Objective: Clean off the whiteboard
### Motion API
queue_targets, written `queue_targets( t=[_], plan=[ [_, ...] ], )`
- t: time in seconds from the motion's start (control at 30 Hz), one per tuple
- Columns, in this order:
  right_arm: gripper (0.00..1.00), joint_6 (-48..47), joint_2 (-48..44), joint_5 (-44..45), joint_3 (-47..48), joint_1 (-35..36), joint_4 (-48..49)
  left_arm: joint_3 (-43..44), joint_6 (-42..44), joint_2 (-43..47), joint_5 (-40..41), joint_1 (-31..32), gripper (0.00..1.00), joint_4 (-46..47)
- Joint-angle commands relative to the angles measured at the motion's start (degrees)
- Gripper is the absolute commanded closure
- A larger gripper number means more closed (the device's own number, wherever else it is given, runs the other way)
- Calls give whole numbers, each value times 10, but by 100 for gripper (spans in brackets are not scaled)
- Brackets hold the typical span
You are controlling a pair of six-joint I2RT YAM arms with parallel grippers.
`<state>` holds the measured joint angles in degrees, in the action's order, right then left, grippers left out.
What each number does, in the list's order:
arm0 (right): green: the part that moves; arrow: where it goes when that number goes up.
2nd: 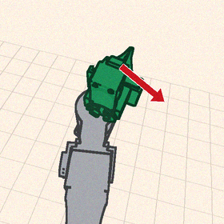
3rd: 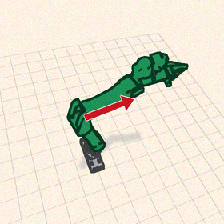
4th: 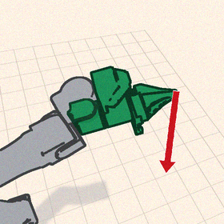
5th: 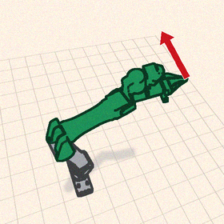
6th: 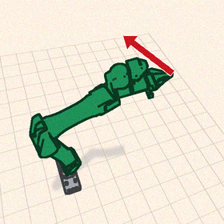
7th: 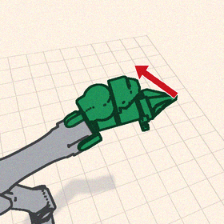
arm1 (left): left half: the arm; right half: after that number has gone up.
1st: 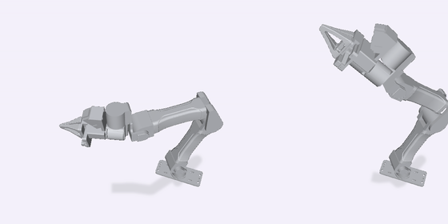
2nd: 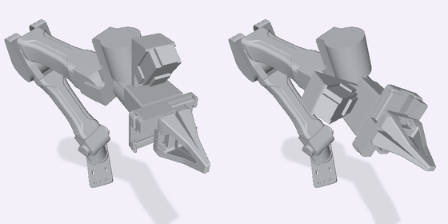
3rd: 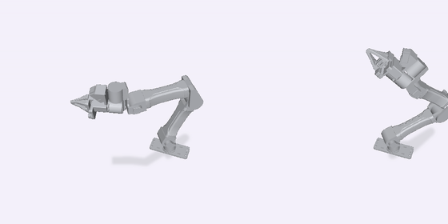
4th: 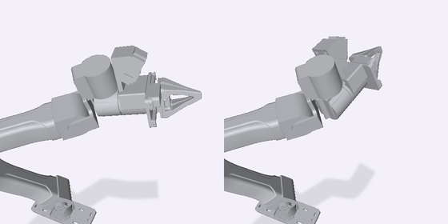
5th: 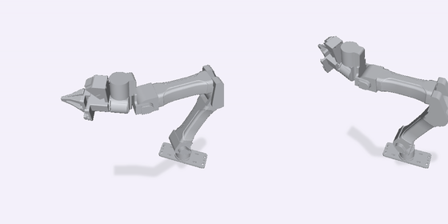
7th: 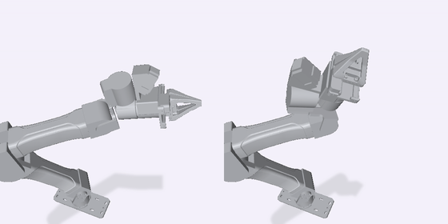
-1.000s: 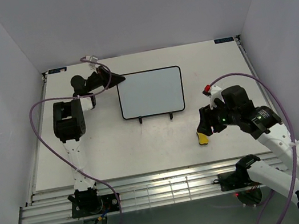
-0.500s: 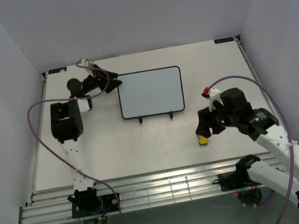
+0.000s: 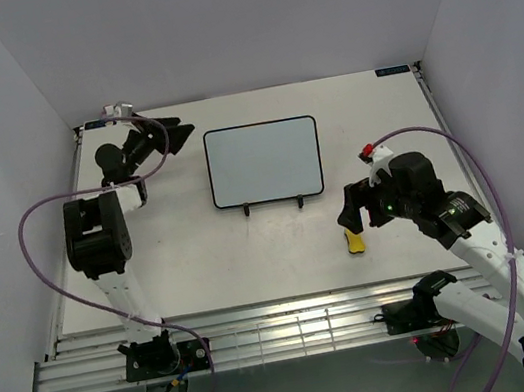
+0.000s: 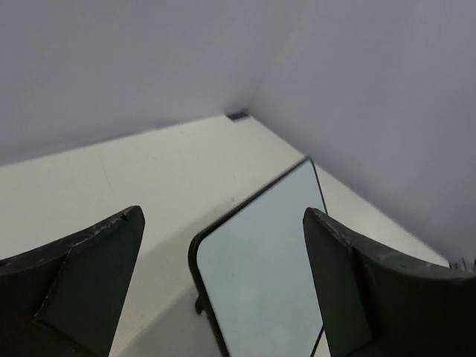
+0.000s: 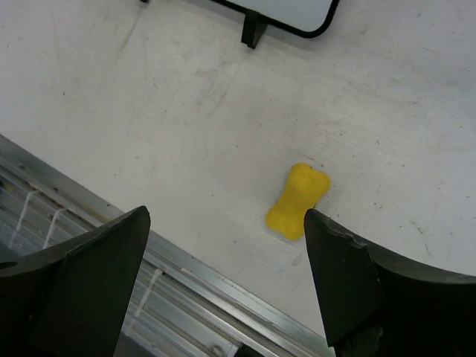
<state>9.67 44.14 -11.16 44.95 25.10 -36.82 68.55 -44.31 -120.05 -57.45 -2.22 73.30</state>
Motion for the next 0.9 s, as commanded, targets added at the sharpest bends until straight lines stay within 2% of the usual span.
queue_targets(
  t=[0.0, 0.03, 0.07, 0.1, 0.13, 0.17, 0.2, 0.23, 0.27, 0.33, 0.4, 0.53, 0.67, 0.87],
  plan=[
    [10, 33, -7, 74, -1, -1, 52, -65, 47, 156, 157, 6, 2, -90],
    [10, 38, -7, 93, 4, -1, 51, -80, 63, 187, 187, 11, 2, -184],
    [10, 39, -9, 133, 8, -1, 47, -90, 91, 217, 250, 13, 2, -235],
    [10, 40, -11, 151, 18, -2, 47, -102, 107, 246, 274, 13, 2, -289],
    [10, 41, -12, 169, 23, -2, 46, -105, 113, 304, 312, 33, 2, -419],
    [10, 41, -13, 197, 29, -2, 40, -107, 118, 334, 381, 34, 2, -483],
    [10, 41, -17, 206, 39, -2, 36, -112, 129, 365, 415, 34, 2, -545],
    [10, 40, -19, 210, 44, -2, 32, -136, 142, 434, 445, 35, 2, -628],
    [10, 40, -21, 226, 48, -2, 19, -152, 148, 469, 501, 35, 2, -660],
    [10, 36, -31, 261, 56, -2, 5, -181, 179, 550, 530, 37, 2, -757],
    [10, 33, -41, 293, 66, -2, -18, -185, 221, 590, 550, 37, 2, -836],
    [10, 7, -66, 364, 105, -2, -71, -179, 293, 675, 541, 39, 2, -944],
    [10, -3, -87, 380, 153, -2, -132, -185, 329, 778, 550, 55, 2, -1014],
    [10, -3, -158, 335, 161, -2, -138, -217, 352, 877, 534, 78, 2, -1080]
  ],
)
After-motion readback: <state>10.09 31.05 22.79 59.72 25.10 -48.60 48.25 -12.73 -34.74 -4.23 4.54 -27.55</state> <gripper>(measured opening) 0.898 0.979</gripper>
